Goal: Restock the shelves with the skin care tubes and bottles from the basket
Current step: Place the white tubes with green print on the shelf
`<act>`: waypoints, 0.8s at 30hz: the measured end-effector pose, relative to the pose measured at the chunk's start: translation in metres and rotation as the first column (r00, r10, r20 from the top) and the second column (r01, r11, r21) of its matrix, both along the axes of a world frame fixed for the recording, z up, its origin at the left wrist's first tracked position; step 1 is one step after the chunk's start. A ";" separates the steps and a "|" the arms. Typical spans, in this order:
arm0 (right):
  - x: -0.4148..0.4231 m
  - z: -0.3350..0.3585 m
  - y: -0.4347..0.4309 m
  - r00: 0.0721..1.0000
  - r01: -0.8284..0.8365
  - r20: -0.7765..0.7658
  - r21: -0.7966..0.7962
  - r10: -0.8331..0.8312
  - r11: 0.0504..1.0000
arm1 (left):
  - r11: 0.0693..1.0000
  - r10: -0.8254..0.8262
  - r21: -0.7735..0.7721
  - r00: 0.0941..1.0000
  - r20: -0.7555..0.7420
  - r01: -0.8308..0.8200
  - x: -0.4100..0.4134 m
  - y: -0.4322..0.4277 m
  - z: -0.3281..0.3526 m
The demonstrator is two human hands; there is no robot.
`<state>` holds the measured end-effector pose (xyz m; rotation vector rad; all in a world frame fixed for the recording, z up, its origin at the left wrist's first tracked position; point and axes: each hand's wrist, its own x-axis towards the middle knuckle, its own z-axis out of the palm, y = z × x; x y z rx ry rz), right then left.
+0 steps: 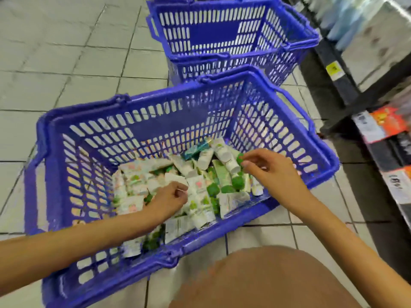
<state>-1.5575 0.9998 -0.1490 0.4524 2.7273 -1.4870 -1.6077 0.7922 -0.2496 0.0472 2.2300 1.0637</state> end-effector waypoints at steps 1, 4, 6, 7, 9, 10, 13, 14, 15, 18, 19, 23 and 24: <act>-0.009 -0.003 -0.001 0.999 -0.008 0.036 0.036 0.007 0.999 | 0.997 0.078 -0.018 0.996 0.048 -0.077 0.004 0.006 -0.004; -0.030 -0.013 0.001 0.983 -0.036 0.181 0.052 0.026 0.998 | 0.921 0.390 -0.066 0.895 0.216 -0.385 0.018 0.028 -0.024; -0.040 -0.022 0.002 0.952 -0.085 0.298 0.062 0.063 0.995 | 0.869 0.496 -0.146 0.827 0.265 -0.474 0.024 0.044 -0.031; -0.046 -0.026 0.002 0.932 -0.122 0.350 0.062 0.093 0.991 | 0.846 0.532 -0.196 0.802 0.272 -0.495 0.024 0.052 -0.033; -0.056 -0.034 -0.001 0.883 -0.177 0.443 0.001 0.158 0.984 | 0.797 0.597 -0.310 0.753 0.277 -0.518 0.020 0.062 -0.031; -0.061 -0.037 -0.005 0.849 -0.189 0.496 -0.039 0.183 0.981 | 0.786 0.604 -0.361 0.748 0.274 -0.502 0.017 0.065 -0.028; -0.078 -0.049 -0.020 0.725 -0.243 0.647 -0.080 0.236 0.967 | 0.818 0.543 -0.400 0.786 0.295 -0.414 0.013 0.067 -0.022; -0.083 -0.053 -0.027 0.686 -0.262 0.680 -0.099 0.257 0.960 | 0.834 0.514 -0.391 0.806 0.294 -0.390 0.012 0.064 -0.021; -0.087 -0.058 -0.033 0.649 -0.268 0.710 -0.123 0.273 0.956 | 0.838 0.521 -0.360 0.797 0.306 -0.409 0.010 0.056 -0.023; -0.095 -0.074 -0.045 0.536 -0.344 0.797 -0.093 0.277 0.934 | 0.720 0.665 -0.153 0.609 0.433 -0.677 -0.005 0.027 -0.012; -0.098 -0.079 -0.046 0.493 -0.411 0.829 -0.046 0.264 0.911 | 0.631 0.694 -0.089 0.511 0.507 -0.770 -0.014 0.018 -0.004; -0.105 -0.093 -0.046 0.373 -0.325 0.892 -0.134 0.257 0.936 | 0.269 0.613 0.078 0.233 0.755 -0.960 -0.051 -0.019 0.036; -0.107 -0.094 -0.049 0.345 -0.303 0.904 -0.148 0.253 0.941 | 0.164 0.587 0.113 0.189 0.787 -0.980 -0.059 -0.026 0.039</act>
